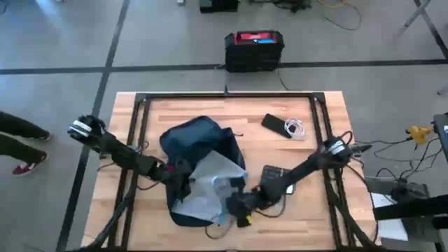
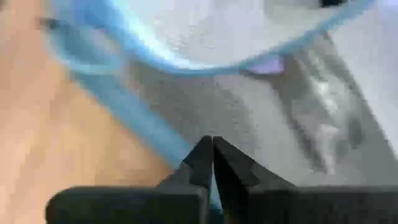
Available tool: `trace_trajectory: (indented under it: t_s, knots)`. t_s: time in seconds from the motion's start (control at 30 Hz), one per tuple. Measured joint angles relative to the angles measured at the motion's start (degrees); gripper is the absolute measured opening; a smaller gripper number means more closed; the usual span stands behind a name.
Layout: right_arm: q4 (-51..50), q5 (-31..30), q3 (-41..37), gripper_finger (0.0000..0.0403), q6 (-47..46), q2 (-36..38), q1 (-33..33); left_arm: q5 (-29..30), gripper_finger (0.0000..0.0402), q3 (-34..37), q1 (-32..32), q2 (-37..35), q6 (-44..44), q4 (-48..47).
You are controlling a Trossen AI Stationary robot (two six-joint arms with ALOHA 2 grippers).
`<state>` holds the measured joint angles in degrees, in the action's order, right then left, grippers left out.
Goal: Unpack backpack
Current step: Remove the black plastic from the white zip bag
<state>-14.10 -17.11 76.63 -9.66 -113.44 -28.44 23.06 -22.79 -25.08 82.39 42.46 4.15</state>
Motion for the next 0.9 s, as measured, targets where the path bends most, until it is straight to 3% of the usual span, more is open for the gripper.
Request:
trace_trajectory:
  t_s: [0.2,0.27,0.43,0.7,0.83,0.9]
  knots:
    - [-0.59,-10.39,0.01,0.0001,4.09,0.25,-0.93,0.03,0.0119,0.08,0.00,0.02,0.00,0.92]
    - [0.08,-11.17,0.01,0.0005,6.90,0.06,0.54,-0.06,0.0119,0.12,0.00,0.04,0.02,1.39]
    - [0.10,-4.10,0.03,0.0051,12.53,-1.63,6.63,-0.40,0.0119,0.15,0.00,0.09,0.02,2.48]
    - [7.87,6.32,0.03,0.0189,22.79,-3.83,14.77,-0.84,0.0119,0.16,0.00,0.11,-0.17,2.88]
    - [9.32,18.49,0.66,0.0236,23.16,-5.98,18.60,-0.87,0.0119,0.16,0.01,0.11,-0.20,2.92]
    - [9.62,21.61,0.78,0.0247,23.36,-7.76,19.92,-0.87,0.0119,0.16,0.02,0.11,-0.20,2.92]
